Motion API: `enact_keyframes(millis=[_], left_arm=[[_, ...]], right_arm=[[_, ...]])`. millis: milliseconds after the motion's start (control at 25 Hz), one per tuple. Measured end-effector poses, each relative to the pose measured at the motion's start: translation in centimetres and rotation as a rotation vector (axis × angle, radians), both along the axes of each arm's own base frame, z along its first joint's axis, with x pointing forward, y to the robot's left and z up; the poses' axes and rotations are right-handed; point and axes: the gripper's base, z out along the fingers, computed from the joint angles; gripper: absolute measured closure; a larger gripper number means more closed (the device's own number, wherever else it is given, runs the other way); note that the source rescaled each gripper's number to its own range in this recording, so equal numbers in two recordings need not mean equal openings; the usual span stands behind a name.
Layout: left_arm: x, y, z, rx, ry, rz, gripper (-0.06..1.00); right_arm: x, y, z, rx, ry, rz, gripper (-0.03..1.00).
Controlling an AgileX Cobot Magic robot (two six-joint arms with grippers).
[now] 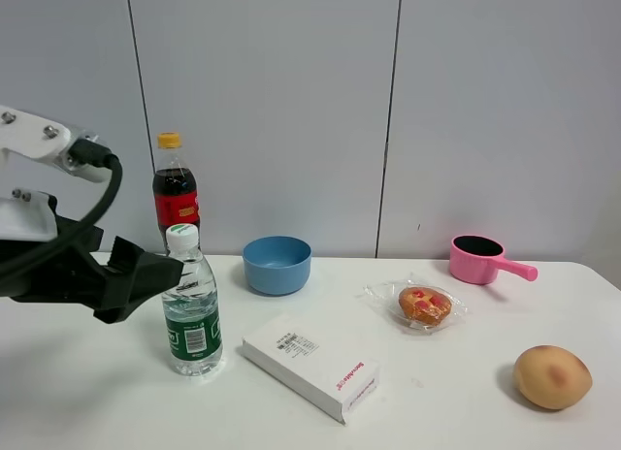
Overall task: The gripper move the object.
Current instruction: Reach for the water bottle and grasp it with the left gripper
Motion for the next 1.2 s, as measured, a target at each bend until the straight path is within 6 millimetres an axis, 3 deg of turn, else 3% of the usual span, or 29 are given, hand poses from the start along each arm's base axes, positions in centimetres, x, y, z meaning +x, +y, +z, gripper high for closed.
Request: enact_keyframes(millis=[720, 960, 1200], left_arm=[[2.6, -1.4, -5.5, -0.015, -0.011, 0.014, -0.03], [3.0, -1.5, -6.5, -0.023, -0.015, 0.019, -0.03], [4.5, -2.4, -7.0, -0.029, -0.017, 0.021, -0.03]], right_arm=[[0.0, 0.0, 0.0, 0.001, 0.0, 0.0, -0.03], [0.0, 0.0, 0.0, 0.001, 0.0, 0.0, -0.03], [0.0, 0.0, 0.0, 0.001, 0.0, 0.0, -0.03]])
